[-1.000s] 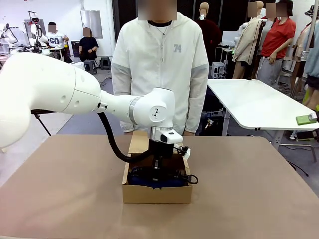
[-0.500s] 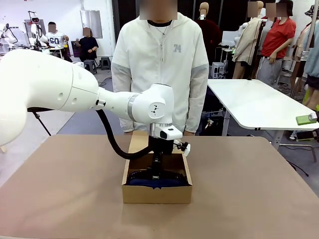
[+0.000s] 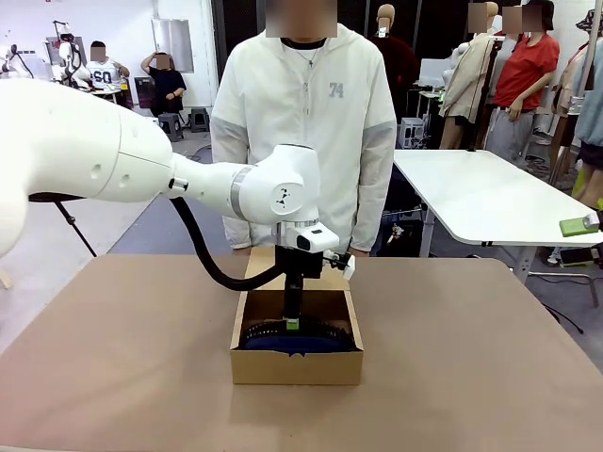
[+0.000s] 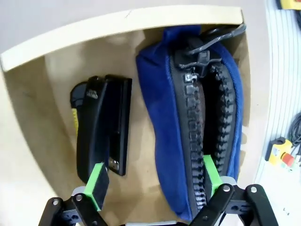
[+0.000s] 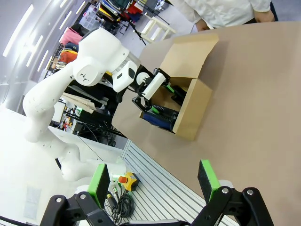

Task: Pack the items into the box.
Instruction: Pick up the item indicated by the person and place it inside the Mailer Box.

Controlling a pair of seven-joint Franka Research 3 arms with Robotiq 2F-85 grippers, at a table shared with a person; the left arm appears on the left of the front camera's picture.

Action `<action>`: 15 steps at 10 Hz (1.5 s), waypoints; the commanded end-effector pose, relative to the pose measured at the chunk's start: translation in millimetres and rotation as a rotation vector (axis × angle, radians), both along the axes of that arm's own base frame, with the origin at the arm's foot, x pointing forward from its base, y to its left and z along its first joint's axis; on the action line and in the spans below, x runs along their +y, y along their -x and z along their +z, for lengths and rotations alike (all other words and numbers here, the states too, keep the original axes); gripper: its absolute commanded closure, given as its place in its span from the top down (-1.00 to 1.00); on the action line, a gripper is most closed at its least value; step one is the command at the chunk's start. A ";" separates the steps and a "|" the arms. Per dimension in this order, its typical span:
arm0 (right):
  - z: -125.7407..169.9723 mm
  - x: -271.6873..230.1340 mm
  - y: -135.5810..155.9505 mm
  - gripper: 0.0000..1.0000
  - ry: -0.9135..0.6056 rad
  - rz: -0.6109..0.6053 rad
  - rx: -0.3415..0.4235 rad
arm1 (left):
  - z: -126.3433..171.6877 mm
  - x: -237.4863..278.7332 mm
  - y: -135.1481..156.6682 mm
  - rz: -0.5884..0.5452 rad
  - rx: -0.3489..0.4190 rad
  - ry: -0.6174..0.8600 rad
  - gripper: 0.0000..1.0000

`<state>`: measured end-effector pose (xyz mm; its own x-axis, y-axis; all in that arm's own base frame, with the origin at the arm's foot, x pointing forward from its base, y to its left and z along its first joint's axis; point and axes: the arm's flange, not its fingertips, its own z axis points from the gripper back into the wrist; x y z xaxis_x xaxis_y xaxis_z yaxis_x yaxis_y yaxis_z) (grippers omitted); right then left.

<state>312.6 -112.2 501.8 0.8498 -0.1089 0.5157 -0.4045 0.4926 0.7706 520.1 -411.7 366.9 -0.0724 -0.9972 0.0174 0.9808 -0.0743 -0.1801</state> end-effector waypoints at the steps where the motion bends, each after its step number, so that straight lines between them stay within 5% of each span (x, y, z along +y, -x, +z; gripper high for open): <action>1: 0.9 -2.1 1.1 1.00 0.014 0.015 -0.008 | 24.3 27.2 16.0 0.065 -0.076 0.031 1.00; 3: 0.9 -2.1 1.1 1.00 0.014 0.015 -0.008 | 71.0 55.7 20.9 0.127 -0.132 0.085 1.00; 6: 0.9 -2.1 1.1 1.00 0.014 0.015 -0.008 | 142.4 156.3 25.4 0.414 -0.043 0.340 1.00; 9: 0.9 -2.1 1.1 1.00 0.014 0.015 -0.008 | 172.5 309.3 68.6 1.230 0.037 0.651 1.00; 13: 0.9 -2.1 1.1 1.00 0.014 0.015 -0.008 | 143.2 464.1 174.0 1.847 0.070 1.221 1.00; 15: 0.9 -2.1 1.1 1.00 0.014 0.015 -0.008 | 121.7 486.4 180.7 1.606 0.209 1.574 1.00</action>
<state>312.5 -112.6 501.6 0.8501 -0.1097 0.5151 -0.4035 0.4928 0.7709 330.5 89.6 493.6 0.8726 0.2509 0.4190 0.2134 0.5759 -0.7892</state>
